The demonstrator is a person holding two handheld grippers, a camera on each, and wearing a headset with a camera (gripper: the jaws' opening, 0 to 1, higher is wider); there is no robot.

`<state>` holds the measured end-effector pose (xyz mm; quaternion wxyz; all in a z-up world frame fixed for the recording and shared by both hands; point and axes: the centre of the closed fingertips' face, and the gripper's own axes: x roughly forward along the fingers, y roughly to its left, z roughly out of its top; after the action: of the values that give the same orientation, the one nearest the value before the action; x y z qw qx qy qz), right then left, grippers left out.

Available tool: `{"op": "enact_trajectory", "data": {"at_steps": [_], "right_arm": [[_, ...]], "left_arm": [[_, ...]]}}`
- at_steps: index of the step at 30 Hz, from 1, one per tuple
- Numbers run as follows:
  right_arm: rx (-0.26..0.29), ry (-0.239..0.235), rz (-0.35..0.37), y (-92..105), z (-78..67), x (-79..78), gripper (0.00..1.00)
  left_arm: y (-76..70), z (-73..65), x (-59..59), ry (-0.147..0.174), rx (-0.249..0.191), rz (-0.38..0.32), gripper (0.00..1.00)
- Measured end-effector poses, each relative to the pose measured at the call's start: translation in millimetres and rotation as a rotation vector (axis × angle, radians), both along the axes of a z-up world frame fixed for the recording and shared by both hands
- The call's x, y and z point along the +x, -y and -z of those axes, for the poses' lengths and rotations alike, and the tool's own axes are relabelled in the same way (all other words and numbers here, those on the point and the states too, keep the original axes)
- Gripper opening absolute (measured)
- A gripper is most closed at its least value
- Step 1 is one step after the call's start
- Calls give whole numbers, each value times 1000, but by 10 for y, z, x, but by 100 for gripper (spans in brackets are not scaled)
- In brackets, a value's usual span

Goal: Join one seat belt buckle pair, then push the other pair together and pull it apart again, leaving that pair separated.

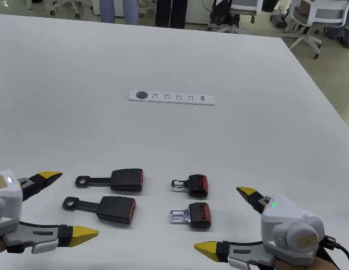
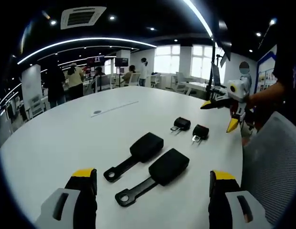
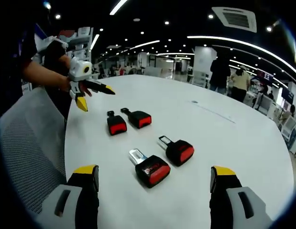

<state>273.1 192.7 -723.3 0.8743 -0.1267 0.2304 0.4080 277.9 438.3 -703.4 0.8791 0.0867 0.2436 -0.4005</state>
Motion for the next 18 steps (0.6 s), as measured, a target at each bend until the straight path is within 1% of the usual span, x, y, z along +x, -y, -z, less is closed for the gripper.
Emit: {"op": "enact_trajectory", "data": {"at_steps": [2,16,18], "right_arm": [[-2,1,-2,-9,-27,-9,99],[-2,5,4,14,-15,7,99],[-3,7,3,6,-50,3,99]], "left_arm": [[-1,0,0,1,0,1,100],[-15,-3,19,4,5,6,100],[-15,-6,21,5,5,7,100]]}}
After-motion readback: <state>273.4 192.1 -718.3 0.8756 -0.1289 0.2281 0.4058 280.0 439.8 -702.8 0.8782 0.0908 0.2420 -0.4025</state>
